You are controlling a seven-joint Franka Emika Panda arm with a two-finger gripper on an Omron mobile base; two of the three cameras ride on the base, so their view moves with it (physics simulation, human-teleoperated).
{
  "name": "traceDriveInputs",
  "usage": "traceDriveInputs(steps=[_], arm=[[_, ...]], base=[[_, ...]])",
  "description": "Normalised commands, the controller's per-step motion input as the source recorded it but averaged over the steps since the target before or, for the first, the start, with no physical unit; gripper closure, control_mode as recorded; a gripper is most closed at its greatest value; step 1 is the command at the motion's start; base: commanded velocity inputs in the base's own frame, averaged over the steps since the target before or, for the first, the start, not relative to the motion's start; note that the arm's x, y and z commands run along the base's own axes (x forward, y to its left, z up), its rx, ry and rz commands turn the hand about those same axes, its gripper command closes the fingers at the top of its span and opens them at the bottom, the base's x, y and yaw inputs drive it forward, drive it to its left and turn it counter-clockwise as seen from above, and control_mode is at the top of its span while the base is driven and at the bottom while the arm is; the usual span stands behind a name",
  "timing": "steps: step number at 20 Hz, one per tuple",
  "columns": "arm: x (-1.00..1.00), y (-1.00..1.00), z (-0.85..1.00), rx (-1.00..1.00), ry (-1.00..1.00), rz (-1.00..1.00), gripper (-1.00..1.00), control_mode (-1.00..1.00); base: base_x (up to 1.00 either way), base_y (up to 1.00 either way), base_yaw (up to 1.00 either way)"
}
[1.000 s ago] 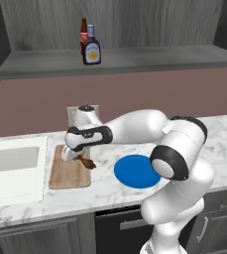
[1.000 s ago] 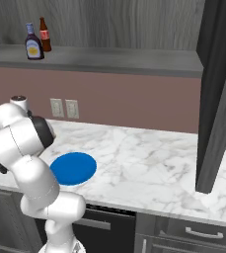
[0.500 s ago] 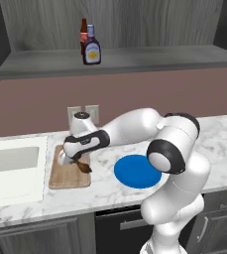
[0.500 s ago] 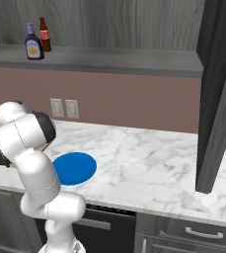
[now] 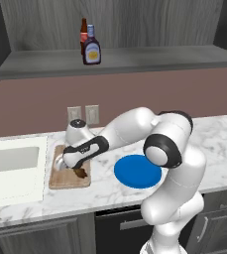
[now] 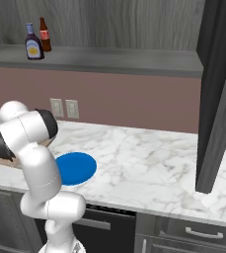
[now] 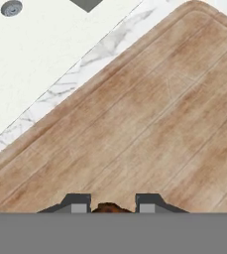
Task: Pick the chicken drumstick from the plate and place it on the cutting board. Then pick the condiment bottle from the cabinet and place it next to the cutting board.
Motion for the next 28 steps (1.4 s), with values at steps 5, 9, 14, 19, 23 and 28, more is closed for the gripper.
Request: traceDriveInputs(steps=[5,9,14,19,23,28], arm=[[0.08,0.22,-0.18,0.00,-0.05,0.00,1.00,-1.00],[0.20,0.20,-0.16,0.00,-0.04,0.00,1.00,-1.00],[0.29,0.11,-0.11,0.00,-0.05,-0.01,1.00,-1.00],[0.21,0.06,-0.16,-0.01,-0.05,-0.02,1.00,-1.00],[0.07,0.14,-0.08,0.00,-0.02,-0.02,-1.00,-1.00],[0.00,0.03,0.01,0.00,0.00,-0.04,-1.00,-1.00]], base=[[0.00,0.00,0.00],[0.00,0.00,0.00],[0.00,0.00,0.00],[0.00,0.00,0.00],[0.00,0.00,0.00],[0.00,0.00,0.00]])
